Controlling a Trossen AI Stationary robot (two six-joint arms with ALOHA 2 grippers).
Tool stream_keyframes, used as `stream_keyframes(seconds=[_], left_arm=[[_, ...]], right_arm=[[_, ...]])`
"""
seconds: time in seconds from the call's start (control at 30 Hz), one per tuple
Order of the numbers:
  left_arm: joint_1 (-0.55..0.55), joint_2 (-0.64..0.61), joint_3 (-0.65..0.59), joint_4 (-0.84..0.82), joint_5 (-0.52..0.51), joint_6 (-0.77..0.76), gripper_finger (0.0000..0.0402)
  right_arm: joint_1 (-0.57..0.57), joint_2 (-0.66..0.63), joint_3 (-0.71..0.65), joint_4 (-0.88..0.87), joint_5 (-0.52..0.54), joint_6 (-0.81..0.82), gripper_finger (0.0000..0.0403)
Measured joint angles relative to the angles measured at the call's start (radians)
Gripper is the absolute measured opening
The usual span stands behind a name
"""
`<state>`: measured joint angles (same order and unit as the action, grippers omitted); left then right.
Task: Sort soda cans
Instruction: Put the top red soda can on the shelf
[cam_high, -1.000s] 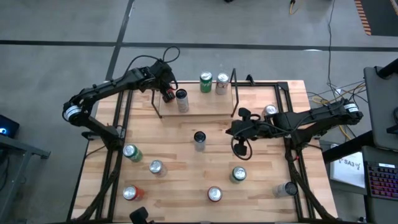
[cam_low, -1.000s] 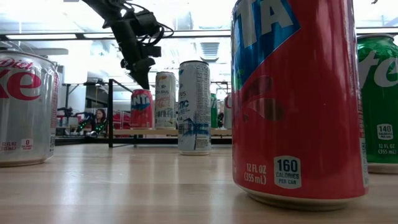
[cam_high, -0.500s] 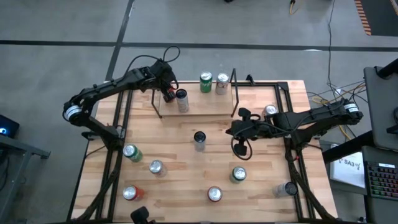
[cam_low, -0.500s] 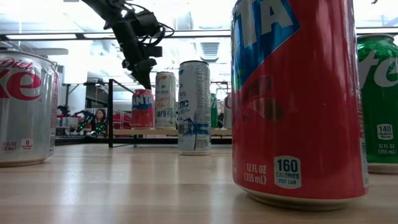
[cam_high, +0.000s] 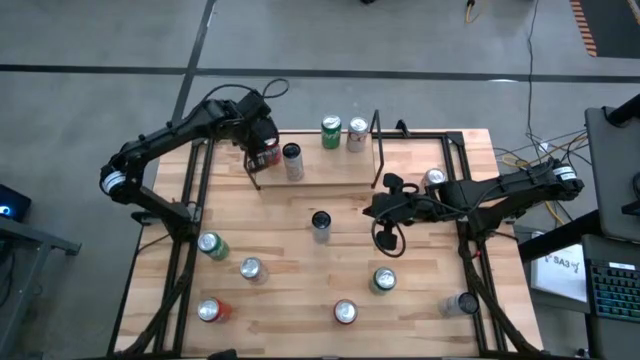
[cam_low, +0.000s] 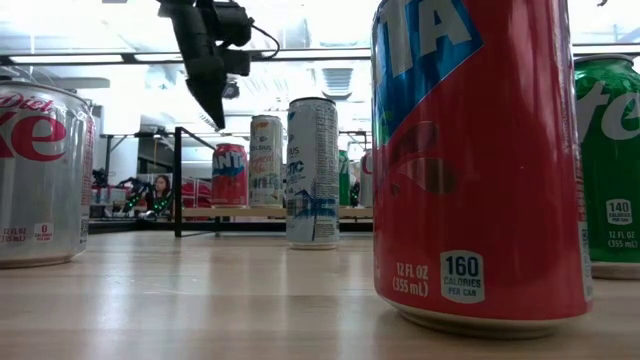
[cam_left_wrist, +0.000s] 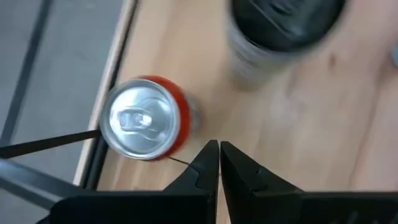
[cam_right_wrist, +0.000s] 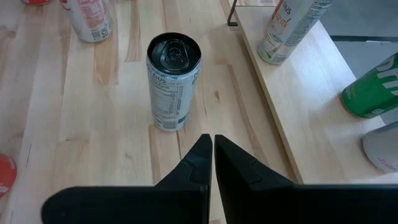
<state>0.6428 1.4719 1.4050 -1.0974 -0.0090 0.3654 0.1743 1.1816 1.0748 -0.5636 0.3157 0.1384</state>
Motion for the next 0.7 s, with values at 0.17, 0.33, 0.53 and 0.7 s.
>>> stream_keyframes(seconds=[0.17,0.33,0.53,0.7], left_arm=[[0.0,0.003,-0.041,0.032,0.001,0.061,0.0],[0.0,0.02,-0.045,0.051,0.001,0.036,0.0],[0.0,0.052,-0.046,0.066,-0.002,0.028,0.0],[0.001,0.076,-0.046,0.066,-0.01,0.026,0.0]], right_arm=[[0.0,0.0,0.0,0.0,0.0,-0.001,0.0009],[0.0,0.0,0.0,0.0,0.0,-0.005,0.0009],[0.0,0.0,0.0,0.001,0.0,-0.007,0.0009],[0.0,0.0,0.0,0.001,0.0,-0.008,0.0009]])
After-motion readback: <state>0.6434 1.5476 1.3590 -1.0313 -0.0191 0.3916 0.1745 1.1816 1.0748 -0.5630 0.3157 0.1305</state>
